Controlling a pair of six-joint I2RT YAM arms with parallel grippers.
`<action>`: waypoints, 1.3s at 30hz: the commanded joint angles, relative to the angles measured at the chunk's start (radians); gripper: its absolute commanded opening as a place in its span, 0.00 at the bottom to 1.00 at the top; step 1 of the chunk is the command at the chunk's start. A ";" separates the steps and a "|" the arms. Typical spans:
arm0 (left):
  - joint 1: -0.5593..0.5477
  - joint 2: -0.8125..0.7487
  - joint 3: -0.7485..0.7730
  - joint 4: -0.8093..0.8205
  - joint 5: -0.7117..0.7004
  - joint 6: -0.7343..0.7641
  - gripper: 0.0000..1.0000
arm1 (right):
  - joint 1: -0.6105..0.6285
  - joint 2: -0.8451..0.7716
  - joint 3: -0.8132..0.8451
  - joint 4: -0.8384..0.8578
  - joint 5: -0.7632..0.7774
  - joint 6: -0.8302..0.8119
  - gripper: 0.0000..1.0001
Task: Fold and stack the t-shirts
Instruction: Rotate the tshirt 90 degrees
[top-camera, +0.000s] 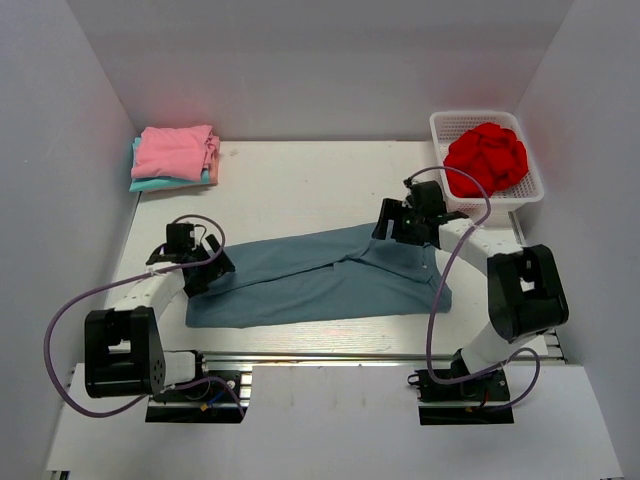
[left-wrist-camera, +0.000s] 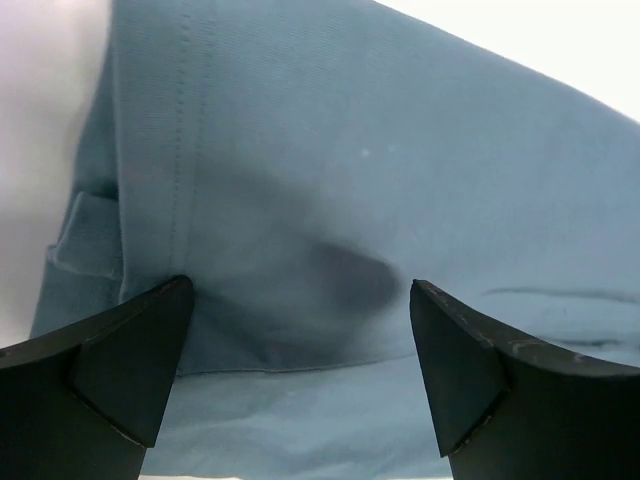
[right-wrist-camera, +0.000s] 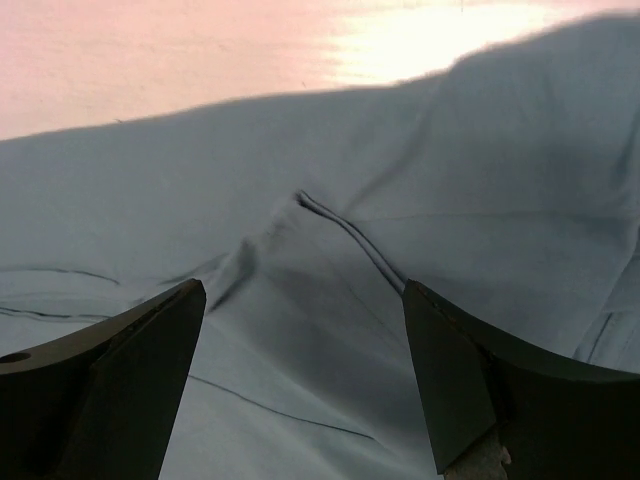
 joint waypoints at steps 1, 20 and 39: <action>0.018 -0.040 -0.032 -0.013 -0.103 -0.066 1.00 | 0.003 0.038 -0.023 0.021 -0.030 0.065 0.86; -0.008 0.024 -0.164 0.019 0.033 -0.131 1.00 | -0.031 0.543 0.623 -0.261 0.060 0.090 0.87; -0.146 -0.279 0.044 -0.339 0.018 -0.100 1.00 | -0.023 0.594 1.037 -0.247 -0.077 -0.103 0.90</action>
